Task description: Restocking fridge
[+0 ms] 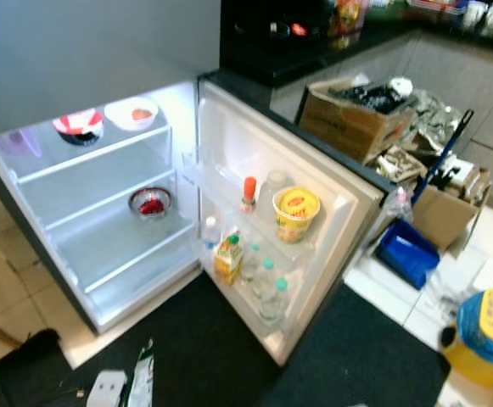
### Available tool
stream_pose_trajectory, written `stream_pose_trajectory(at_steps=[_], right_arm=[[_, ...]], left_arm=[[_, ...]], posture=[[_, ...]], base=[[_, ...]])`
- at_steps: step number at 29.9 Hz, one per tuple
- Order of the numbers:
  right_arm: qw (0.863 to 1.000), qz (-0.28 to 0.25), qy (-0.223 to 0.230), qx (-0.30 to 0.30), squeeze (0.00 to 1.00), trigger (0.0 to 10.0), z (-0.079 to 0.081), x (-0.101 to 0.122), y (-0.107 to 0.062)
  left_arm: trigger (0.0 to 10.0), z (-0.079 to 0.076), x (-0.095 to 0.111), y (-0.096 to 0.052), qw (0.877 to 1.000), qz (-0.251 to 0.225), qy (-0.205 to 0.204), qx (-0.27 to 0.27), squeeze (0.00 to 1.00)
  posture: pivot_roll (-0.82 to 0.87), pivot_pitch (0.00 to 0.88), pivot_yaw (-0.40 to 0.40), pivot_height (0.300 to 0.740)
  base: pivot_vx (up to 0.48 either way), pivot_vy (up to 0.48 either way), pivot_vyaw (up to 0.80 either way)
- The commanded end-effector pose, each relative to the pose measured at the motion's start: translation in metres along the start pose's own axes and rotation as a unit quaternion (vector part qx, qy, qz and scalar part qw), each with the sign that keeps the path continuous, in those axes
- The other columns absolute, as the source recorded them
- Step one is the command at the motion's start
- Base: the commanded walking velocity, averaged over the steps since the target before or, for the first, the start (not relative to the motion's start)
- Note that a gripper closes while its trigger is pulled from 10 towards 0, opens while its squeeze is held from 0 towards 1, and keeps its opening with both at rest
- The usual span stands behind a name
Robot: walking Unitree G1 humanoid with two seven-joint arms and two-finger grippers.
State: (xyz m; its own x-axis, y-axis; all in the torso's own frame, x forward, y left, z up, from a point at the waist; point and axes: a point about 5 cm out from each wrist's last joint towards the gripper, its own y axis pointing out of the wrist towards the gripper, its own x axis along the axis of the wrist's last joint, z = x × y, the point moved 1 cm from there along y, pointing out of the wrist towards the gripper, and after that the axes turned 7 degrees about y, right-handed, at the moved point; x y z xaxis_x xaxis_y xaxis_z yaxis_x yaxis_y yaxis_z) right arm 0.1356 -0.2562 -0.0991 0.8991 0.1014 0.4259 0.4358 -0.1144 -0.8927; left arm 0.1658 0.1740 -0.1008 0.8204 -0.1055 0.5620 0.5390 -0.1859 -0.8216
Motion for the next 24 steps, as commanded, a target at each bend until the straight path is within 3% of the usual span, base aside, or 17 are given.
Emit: stream_pose_trajectory(at_steps=[1, 6, 12, 24], right_arm=[[1.0, 0.01, 0.004, -0.004, 0.0, 10.0, -0.0003, -0.0086, -0.0012], [1.0, 0.008, 0.008, 0.001, 0.0, 10.0, 0.0014, -0.0077, -0.0009], [1.0, 0.008, 0.005, 0.001, 0.0, 10.0, 0.0021, -0.0076, -0.0008], [1.0, 0.013, 0.0, -0.002, 0.0, 10.0, 0.0002, -0.012, -0.0017]], left_arm=[[10.0, -0.0001, -0.0076, -0.0015, 1.0, 0.013, 0.002, 0.001, 0.0], [10.0, 0.0012, -0.0065, -0.0016, 1.0, 0.011, 0.001, 0.001, 0.0], [10.0, 0.0025, -0.0075, -0.0018, 1.0, 0.018, 0.009, 0.007, 0.0], [10.0, 0.004, -0.0071, -0.0019, 1.0, 0.016, 0.007, 0.017, 0.0]], posture=[[-0.11, 0.09, -0.02, 0.74], [-0.11, 0.089, -0.02, 0.74], [-0.11, 0.091, -0.018, 0.74], [-0.12, 0.085, -0.02, 0.74]], base=[[0.0, 0.0, 0.0], [0.0, 0.0, 0.0], [0.0, -0.469, 0.0], [0.0, 0.0, 0.0]])
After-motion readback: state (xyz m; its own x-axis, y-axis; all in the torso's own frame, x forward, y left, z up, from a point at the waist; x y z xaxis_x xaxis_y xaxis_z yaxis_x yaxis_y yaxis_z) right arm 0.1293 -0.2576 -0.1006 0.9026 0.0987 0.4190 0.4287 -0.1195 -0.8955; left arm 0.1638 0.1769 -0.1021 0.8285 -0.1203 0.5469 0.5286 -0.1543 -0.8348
